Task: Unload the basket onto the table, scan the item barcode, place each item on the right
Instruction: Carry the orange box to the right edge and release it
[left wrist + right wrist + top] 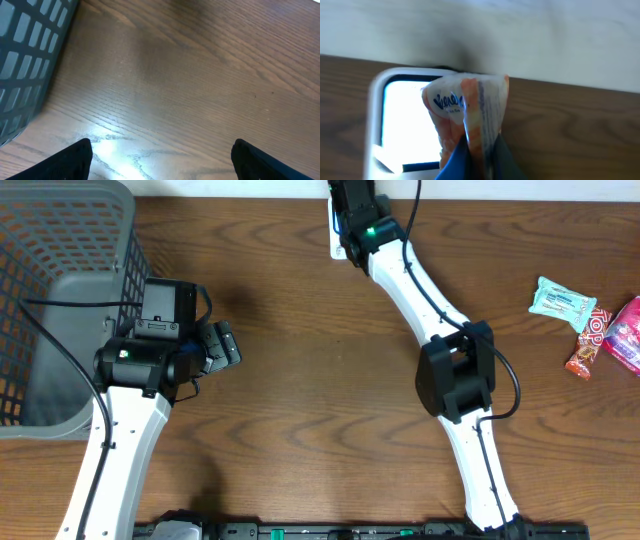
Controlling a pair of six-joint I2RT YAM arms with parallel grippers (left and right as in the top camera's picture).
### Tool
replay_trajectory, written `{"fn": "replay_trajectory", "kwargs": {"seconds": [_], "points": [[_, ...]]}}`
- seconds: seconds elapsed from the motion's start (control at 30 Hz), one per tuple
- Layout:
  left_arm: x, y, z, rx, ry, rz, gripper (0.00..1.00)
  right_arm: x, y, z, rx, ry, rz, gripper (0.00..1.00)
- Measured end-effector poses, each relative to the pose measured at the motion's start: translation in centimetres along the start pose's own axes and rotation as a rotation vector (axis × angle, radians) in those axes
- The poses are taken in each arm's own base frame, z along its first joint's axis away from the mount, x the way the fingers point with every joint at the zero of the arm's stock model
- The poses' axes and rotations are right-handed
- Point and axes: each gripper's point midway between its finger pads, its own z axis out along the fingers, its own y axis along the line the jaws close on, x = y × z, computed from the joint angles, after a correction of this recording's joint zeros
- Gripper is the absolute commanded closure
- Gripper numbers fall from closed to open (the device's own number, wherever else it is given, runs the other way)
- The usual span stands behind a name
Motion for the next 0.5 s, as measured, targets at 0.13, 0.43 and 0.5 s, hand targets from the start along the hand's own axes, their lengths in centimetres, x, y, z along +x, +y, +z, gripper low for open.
{"fn": "replay_trajectory", "kwargs": {"seconds": [0.13,0.43,0.5], "points": [[0.0,0.0,0.0,0.000,0.000,0.000,0.11,1.9,-4.6,0.4,0.113,0.111,0.024,0.99],[0.0,0.0,0.0,0.000,0.000,0.000,0.11,12.4,-27.4,0.3,0.550,0.558,0.110,0.99],[0.0,0.0,0.0,0.000,0.000,0.000,0.11,14.7,-32.4,-0.5,0.628,0.640,0.151,0.97]]}}
